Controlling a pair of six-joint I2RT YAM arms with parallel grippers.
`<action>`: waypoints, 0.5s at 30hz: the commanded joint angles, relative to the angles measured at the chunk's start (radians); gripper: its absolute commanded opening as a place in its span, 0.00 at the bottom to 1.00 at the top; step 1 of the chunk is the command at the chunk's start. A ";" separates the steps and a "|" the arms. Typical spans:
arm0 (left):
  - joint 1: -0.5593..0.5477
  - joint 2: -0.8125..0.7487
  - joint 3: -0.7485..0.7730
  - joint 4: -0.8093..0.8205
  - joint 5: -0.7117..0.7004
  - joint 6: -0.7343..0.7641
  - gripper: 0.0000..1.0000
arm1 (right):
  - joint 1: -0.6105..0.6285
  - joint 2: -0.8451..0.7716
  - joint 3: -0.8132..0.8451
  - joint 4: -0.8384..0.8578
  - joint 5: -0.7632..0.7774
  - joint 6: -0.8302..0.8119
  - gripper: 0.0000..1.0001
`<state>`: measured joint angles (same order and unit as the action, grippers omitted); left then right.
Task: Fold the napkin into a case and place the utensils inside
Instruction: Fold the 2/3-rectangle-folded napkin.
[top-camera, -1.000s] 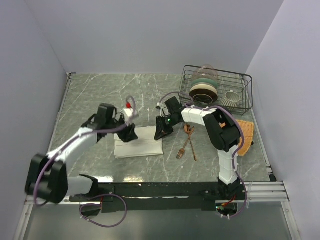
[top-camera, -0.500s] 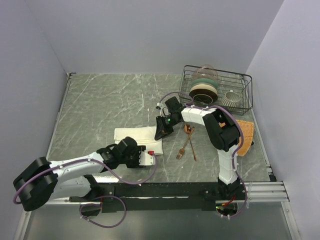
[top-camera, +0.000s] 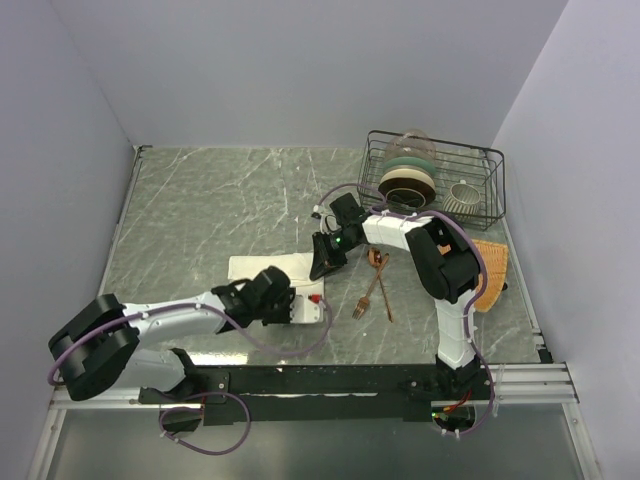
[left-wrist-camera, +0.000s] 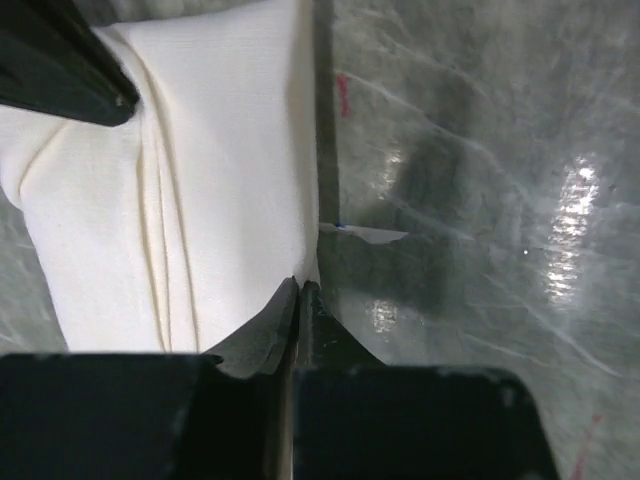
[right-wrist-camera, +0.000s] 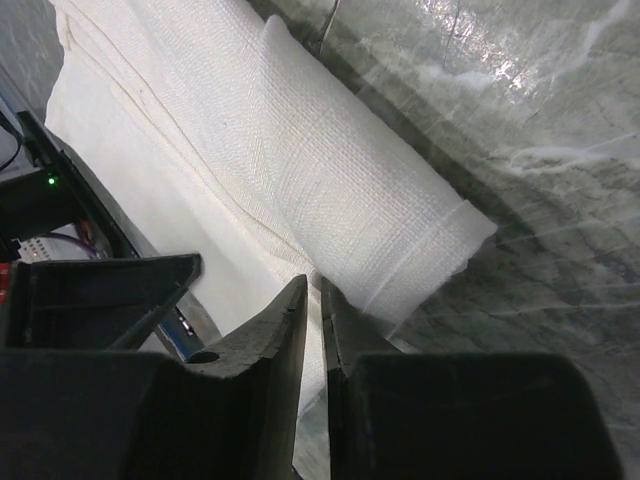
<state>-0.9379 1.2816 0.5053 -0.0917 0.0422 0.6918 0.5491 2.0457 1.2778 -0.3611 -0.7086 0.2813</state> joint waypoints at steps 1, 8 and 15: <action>0.088 0.012 0.145 -0.229 0.203 -0.109 0.02 | -0.008 0.027 -0.020 -0.027 0.136 -0.073 0.19; 0.231 0.061 0.312 -0.362 0.435 -0.144 0.01 | -0.008 0.041 0.009 -0.047 0.136 -0.100 0.19; 0.246 0.084 0.297 -0.330 0.391 -0.118 0.17 | -0.008 0.047 0.017 -0.053 0.136 -0.108 0.19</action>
<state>-0.6567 1.3979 0.8314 -0.4309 0.4114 0.5648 0.5495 2.0480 1.2892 -0.3775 -0.7109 0.2340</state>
